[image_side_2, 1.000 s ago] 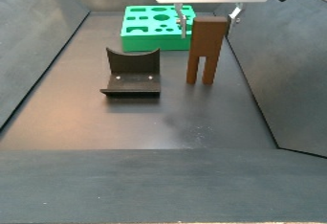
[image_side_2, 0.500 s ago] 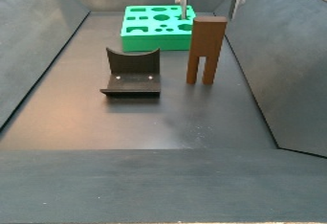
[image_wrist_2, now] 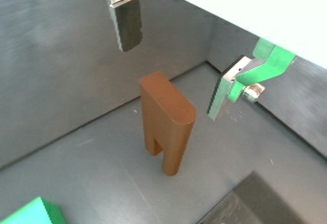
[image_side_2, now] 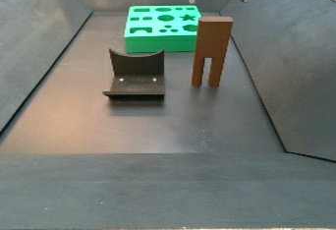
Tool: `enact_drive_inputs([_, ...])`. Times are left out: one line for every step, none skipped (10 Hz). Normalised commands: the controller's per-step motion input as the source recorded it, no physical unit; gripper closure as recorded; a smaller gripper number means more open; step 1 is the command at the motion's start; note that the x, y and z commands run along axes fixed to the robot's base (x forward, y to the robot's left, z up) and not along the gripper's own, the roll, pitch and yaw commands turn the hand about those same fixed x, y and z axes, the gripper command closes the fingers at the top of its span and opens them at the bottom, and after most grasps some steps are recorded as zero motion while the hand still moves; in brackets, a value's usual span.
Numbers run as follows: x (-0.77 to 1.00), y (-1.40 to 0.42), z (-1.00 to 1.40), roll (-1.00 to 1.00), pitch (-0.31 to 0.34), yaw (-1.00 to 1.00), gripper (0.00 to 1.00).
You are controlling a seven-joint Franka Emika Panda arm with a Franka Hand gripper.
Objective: Pick up the square-circle object. Move up. Rotate the square-circle object. Move to above the board. Insert the square-circle object.
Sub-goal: Rotate the square-circle object.
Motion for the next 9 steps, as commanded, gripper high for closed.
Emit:
enact_drive_inputs([0.02, 0.03, -0.02, 0.0, 0.007, 1.0, 0.0])
enact_drive_inputs([0.02, 0.02, -0.02, 0.0, 0.007, 1.0, 0.0])
enact_drive_inputs([0.02, 0.01, -0.02, 0.0, 0.007, 1.0, 0.0])
enact_drive_inputs([0.02, 0.01, -0.02, 0.0, 0.007, 1.0, 0.0])
enact_drive_inputs([0.02, 0.01, -0.02, 0.0, 0.007, 1.0, 0.0])
enact_drive_inputs([0.02, 0.01, -0.02, 0.0, 0.007, 1.0, 0.0])
enact_drive_inputs([0.02, 0.01, -0.02, 0.0, 0.007, 1.0, 0.0])
enact_drive_inputs([0.02, 0.0, -0.02, 0.0, 0.008, 1.0, 0.0])
enact_drive_inputs([0.02, 0.0, -0.02, 0.0, 0.008, 1.0, 0.0])
